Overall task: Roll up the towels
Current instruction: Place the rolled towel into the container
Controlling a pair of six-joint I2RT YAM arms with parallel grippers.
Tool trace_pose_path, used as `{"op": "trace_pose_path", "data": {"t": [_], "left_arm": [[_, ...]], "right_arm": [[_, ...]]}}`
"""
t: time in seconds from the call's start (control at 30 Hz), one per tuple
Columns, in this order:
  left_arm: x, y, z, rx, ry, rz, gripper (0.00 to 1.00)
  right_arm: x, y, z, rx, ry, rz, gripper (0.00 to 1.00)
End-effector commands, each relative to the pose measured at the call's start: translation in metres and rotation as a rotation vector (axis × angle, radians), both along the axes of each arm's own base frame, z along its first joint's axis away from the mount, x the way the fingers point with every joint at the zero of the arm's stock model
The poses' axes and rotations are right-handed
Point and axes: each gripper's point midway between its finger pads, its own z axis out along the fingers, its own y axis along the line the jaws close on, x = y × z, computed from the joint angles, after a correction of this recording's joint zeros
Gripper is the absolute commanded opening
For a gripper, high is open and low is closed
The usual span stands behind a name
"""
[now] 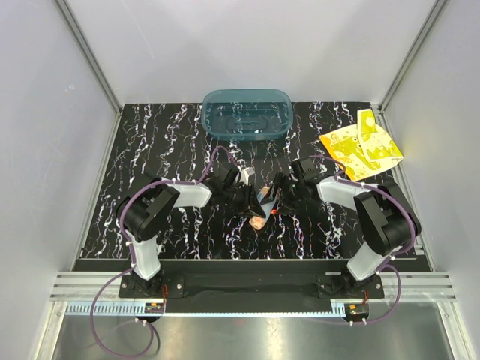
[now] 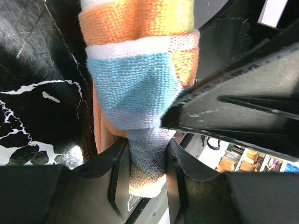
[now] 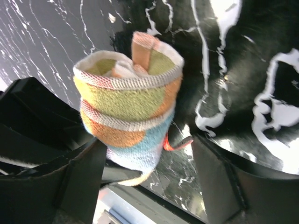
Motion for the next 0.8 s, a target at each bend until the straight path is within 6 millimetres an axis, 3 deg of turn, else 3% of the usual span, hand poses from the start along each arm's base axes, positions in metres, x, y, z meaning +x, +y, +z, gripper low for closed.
{"op": "trace_pose_path", "data": {"t": [0.0, 0.2, 0.33, 0.4, 0.43, 0.5, 0.6, 0.77], "left_arm": [[-0.030, 0.041, -0.057, 0.241, 0.114, 0.014, 0.00], [-0.030, 0.035, -0.053, 0.202, 0.122, 0.012, 0.00], [-0.029, 0.027, -0.047, 0.150, 0.129, 0.013, 0.00], [-0.029, 0.025, -0.045, 0.134, 0.131, 0.013, 0.00], [-0.029, 0.024, -0.043, 0.123, 0.132, 0.012, 0.00], [-0.028, 0.023, -0.036, 0.110, 0.118, 0.011, 0.00], [-0.026, 0.025, -0.020, 0.104, 0.070, 0.013, 0.03], [-0.022, 0.034, 0.007, 0.131, -0.001, 0.028, 0.26]], "right_arm": [[0.015, 0.001, -0.015, -0.047, -0.033, -0.042, 0.77], [0.010, 0.010, -0.027, -0.040, -0.020, -0.040, 0.56], [0.002, 0.027, -0.035, -0.024, -0.008, -0.018, 0.41], [0.002, 0.036, -0.038, 0.003, -0.018, -0.007, 0.30], [-0.001, 0.038, -0.039, 0.012, -0.011, -0.009, 0.14], [-0.001, 0.043, -0.035, 0.044, -0.025, -0.002, 0.00], [0.003, 0.045, -0.020, 0.060, -0.076, 0.027, 0.00], [0.013, 0.058, 0.029, 0.122, -0.182, 0.107, 0.00]]}}
